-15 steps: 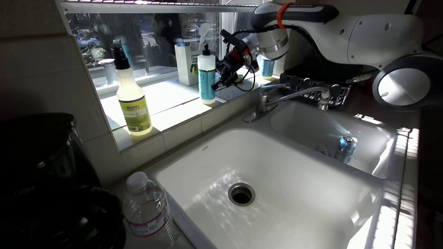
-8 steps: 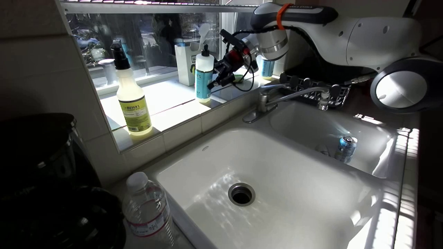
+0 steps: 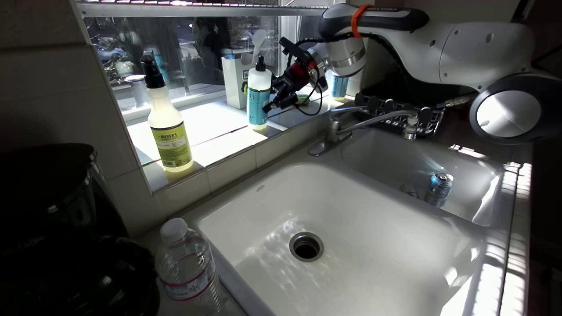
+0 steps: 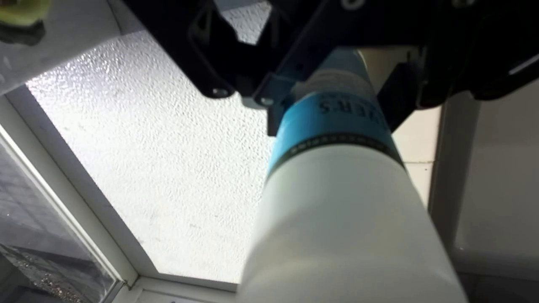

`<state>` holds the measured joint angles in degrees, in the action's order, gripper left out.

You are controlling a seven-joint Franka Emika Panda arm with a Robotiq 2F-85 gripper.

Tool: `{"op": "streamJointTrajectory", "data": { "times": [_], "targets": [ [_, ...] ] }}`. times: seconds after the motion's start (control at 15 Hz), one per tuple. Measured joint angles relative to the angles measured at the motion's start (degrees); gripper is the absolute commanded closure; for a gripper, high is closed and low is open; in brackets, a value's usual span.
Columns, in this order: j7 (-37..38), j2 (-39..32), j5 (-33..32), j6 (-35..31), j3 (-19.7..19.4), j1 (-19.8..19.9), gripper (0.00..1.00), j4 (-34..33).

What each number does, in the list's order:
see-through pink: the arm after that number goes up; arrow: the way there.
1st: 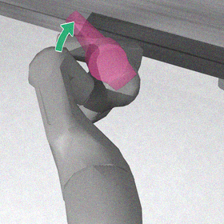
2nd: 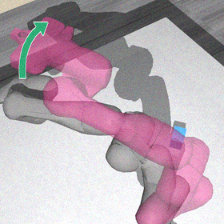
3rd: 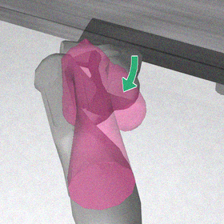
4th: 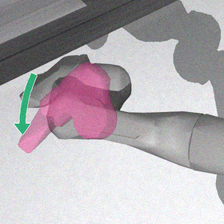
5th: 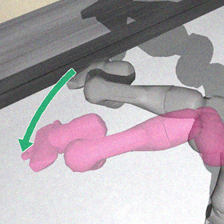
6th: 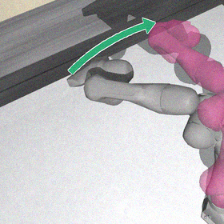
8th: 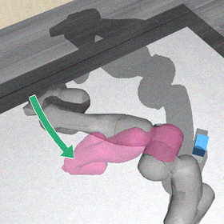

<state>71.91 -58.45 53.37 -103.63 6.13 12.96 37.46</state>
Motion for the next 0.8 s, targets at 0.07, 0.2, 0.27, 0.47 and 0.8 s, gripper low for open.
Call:
{"op": "streamJointTrajectory", "data": {
  "times": [0.07,0.2,0.27,0.47,0.8],
  "targets": [
    [0.25,0.0,0.0,0.0,0.0,0.02,0.69,0.0],
    [0.68,0.0,0.0,0.0,0.0,0.03,0.69,0.0],
    [0.87,0.0,0.0,0.0,0.01,0.02,0.69,-0.01],
    [1.25,0.0,0.0,0.02,0.05,0.02,0.69,-0.07],
    [1.39,0.06,-0.09,0.62,0.06,-0.26,0.69,-1.3]
  ]
}}
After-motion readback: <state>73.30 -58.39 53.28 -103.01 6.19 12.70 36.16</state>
